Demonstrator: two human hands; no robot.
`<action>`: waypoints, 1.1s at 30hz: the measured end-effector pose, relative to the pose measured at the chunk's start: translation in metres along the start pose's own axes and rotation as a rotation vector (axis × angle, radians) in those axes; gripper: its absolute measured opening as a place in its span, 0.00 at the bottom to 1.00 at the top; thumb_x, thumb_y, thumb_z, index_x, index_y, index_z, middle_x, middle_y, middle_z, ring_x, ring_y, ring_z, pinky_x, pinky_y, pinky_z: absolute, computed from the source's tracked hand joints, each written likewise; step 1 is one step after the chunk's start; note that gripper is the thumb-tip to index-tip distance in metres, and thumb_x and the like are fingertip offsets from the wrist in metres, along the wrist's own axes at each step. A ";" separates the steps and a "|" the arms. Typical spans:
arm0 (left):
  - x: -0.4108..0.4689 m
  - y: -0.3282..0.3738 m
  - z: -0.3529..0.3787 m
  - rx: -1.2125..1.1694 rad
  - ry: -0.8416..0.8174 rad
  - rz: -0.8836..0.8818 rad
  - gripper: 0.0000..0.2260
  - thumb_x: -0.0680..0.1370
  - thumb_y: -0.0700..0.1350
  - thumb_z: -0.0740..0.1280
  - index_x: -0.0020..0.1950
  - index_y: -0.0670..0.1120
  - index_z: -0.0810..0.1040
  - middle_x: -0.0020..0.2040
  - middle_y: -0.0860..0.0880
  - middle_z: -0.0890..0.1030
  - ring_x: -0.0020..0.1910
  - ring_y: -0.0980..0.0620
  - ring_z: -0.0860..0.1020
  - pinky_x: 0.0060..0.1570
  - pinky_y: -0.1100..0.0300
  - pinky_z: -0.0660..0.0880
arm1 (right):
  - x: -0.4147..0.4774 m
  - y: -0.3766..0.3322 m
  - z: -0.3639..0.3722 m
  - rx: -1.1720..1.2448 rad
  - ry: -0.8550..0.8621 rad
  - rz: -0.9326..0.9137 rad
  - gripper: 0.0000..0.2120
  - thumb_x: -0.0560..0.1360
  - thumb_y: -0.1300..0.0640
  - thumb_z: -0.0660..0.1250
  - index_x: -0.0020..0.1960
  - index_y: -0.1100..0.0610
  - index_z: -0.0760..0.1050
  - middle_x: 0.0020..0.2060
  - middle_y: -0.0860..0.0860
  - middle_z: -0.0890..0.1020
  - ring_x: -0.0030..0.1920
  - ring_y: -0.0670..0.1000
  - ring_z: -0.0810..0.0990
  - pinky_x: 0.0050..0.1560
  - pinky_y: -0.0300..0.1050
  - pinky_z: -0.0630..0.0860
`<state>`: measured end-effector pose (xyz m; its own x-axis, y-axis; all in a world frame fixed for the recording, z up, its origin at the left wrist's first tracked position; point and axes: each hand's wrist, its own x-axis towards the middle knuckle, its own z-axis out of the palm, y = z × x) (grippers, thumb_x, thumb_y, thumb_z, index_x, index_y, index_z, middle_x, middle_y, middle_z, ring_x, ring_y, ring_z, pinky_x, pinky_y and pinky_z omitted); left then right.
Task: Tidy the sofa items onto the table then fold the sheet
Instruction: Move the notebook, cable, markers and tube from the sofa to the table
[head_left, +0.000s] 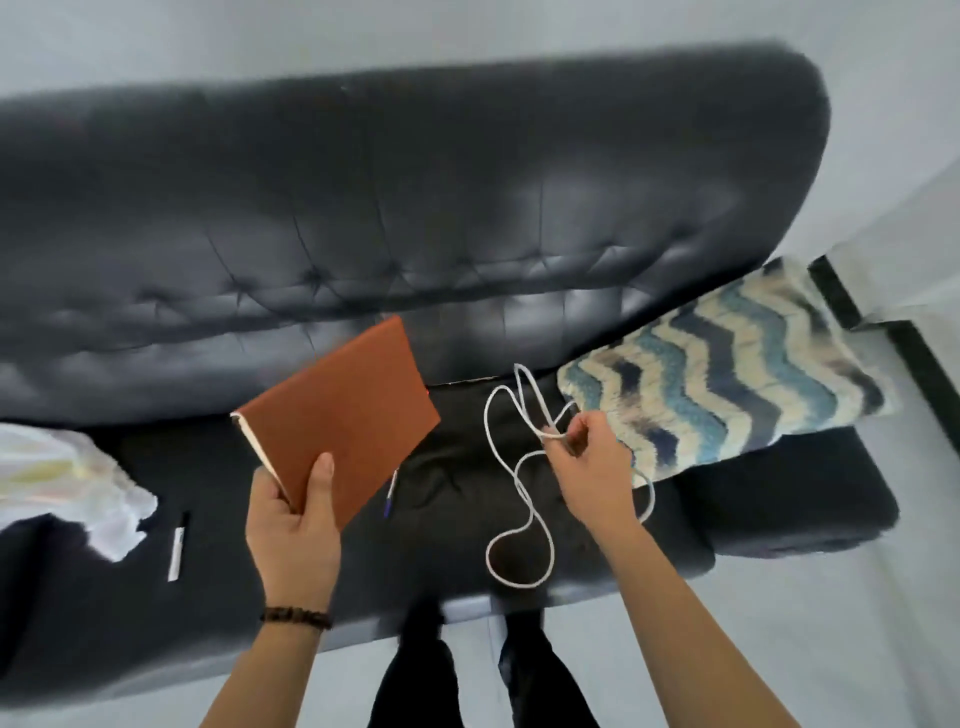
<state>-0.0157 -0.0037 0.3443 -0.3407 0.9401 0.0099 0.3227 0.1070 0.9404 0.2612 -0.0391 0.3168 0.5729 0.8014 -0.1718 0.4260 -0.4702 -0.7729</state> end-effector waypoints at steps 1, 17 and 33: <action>-0.007 0.014 -0.010 -0.012 -0.001 0.015 0.06 0.76 0.53 0.69 0.42 0.58 0.73 0.39 0.57 0.79 0.37 0.64 0.76 0.40 0.62 0.74 | -0.008 -0.012 -0.012 0.017 0.037 -0.004 0.16 0.73 0.51 0.72 0.37 0.50 0.64 0.27 0.46 0.72 0.29 0.45 0.69 0.34 0.43 0.68; -0.087 0.084 -0.065 -0.109 -0.437 0.166 0.10 0.76 0.54 0.68 0.49 0.49 0.76 0.41 0.55 0.81 0.38 0.65 0.77 0.38 0.71 0.74 | -0.233 -0.029 -0.114 0.145 0.604 0.194 0.15 0.75 0.45 0.70 0.38 0.47 0.65 0.29 0.47 0.74 0.28 0.41 0.72 0.28 0.31 0.69; -0.493 0.171 0.058 -0.197 -1.143 0.530 0.05 0.79 0.52 0.66 0.52 0.53 0.76 0.45 0.62 0.79 0.44 0.68 0.78 0.42 0.68 0.72 | -0.545 0.194 -0.337 0.351 1.232 0.582 0.15 0.73 0.46 0.72 0.38 0.45 0.66 0.30 0.45 0.76 0.25 0.44 0.70 0.26 0.30 0.65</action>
<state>0.2590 -0.4302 0.4807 0.7719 0.6058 0.1929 0.0165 -0.3224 0.9465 0.2678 -0.6915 0.4664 0.9195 -0.3927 -0.0191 -0.1712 -0.3561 -0.9186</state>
